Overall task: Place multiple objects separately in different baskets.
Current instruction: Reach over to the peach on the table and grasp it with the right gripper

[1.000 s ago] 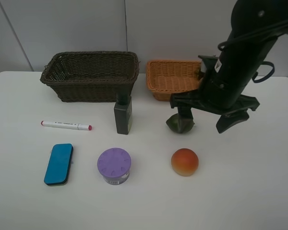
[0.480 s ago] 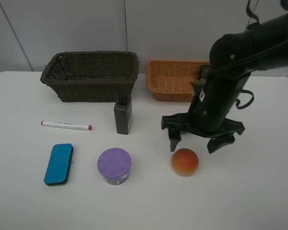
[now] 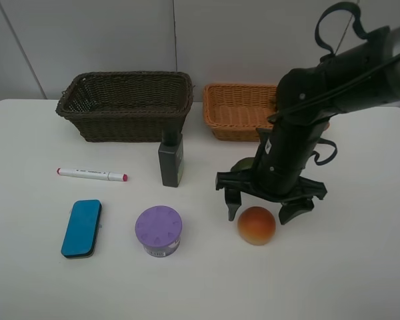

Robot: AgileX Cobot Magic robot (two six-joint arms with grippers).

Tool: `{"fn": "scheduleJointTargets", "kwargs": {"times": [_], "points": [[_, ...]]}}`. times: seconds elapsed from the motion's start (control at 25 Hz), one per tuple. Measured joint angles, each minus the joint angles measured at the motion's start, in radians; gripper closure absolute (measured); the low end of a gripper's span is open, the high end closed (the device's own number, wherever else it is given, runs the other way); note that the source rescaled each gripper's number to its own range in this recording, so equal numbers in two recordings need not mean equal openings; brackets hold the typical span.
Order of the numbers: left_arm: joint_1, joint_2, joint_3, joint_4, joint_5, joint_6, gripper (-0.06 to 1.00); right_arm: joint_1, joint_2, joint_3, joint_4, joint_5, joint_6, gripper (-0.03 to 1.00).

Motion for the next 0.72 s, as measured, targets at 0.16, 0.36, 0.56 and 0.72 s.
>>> {"fn": "scheduleJointTargets", "kwargs": {"times": [0.16,0.36,0.56,0.72], "points": [[0.0,0.0,0.0,0.0,0.0,0.0,-0.06,0.0,0.019,0.0,0.002,-0.002,0.0,-0.03],[0.0,0.0,0.0,0.0,0.0,0.0,-0.06,0.0,0.057,0.0,0.01,-0.004,0.0,-0.03],[0.0,0.0,0.0,0.001,0.0,0.0,-0.06,0.0,0.068,0.0,0.014,-0.029,0.0,-0.03],[0.0,0.0,0.0,0.001,0.0,0.0,-0.06,0.0,0.072,0.0,0.014,-0.035,0.0,-0.03]]}}
